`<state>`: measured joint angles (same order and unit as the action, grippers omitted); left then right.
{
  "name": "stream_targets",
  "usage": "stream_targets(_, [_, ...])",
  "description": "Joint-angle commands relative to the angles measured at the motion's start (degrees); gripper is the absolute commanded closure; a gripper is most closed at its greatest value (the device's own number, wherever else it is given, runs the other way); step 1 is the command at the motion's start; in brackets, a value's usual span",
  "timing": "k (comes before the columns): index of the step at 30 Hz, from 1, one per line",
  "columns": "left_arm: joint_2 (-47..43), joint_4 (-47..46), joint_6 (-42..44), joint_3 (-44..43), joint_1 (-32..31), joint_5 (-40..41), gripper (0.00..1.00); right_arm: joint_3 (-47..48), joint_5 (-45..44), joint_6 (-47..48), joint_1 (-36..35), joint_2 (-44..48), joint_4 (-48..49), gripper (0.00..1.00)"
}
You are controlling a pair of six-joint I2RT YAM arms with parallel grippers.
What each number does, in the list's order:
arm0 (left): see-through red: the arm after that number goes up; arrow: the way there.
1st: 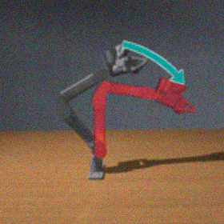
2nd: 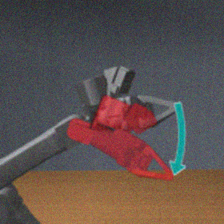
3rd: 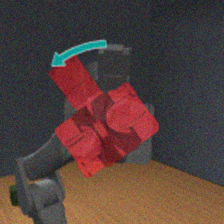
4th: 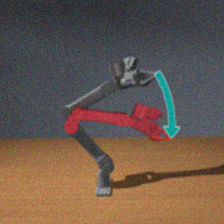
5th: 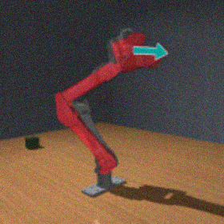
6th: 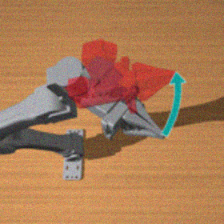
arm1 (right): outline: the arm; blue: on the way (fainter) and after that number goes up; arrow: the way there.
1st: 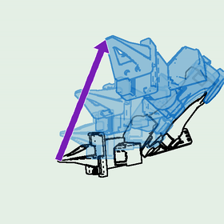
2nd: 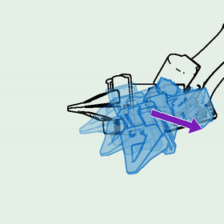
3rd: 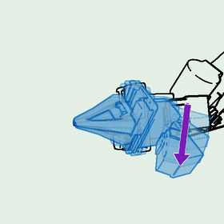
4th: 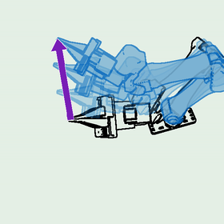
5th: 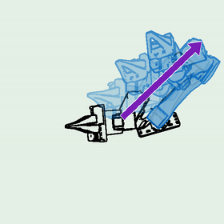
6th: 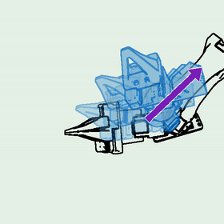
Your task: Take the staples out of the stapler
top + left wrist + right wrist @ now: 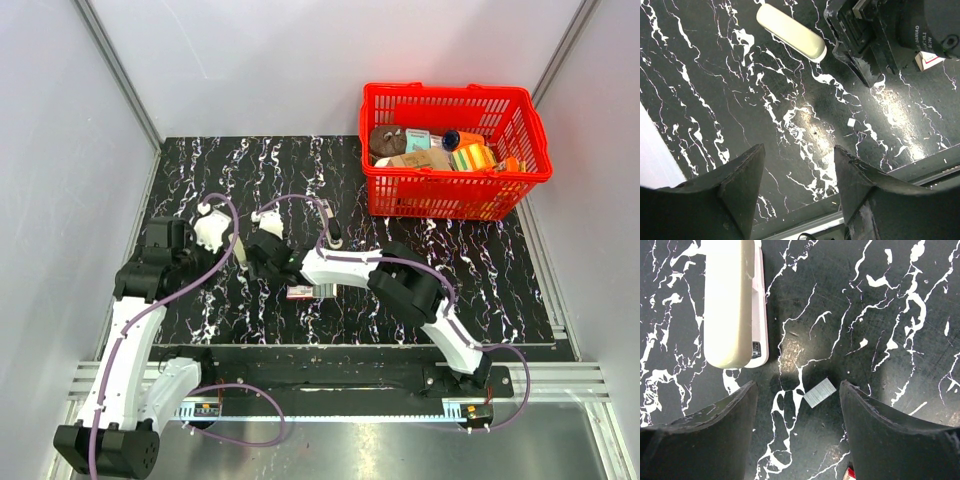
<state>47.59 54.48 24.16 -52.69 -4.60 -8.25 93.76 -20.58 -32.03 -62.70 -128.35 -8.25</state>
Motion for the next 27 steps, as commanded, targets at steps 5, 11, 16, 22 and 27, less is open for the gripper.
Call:
stream_targets(5, [-1.63, -1.66, 1.41, 1.36, 1.00, 1.66, 0.38, 4.51, -4.21, -2.95, -1.46, -0.76, -3.61, 0.30])
stream_targets(11, [-1.63, -2.53, 2.03, 1.88, 1.52, 0.78, 0.38, 0.38, -7.01, -3.83, -2.78, 1.96, -2.39, 0.31])
stream_targets(16, [-1.98, -2.97, 2.47, 2.67, 2.05, 0.43, 0.38, 0.02, -7.72, -3.30, -3.92, 2.94, -1.77, 0.31])
stream_targets(22, [-2.77, -2.89, 3.52, 3.03, 2.75, 0.43, 0.38, 1.08, -6.93, -3.91, -4.19, 2.06, -2.82, 0.31])
stream_targets(27, [-3.21, -2.89, 4.14, 3.20, 3.46, 0.43, 0.38, 1.87, -7.02, -4.27, -4.19, 1.09, -4.05, 0.31])
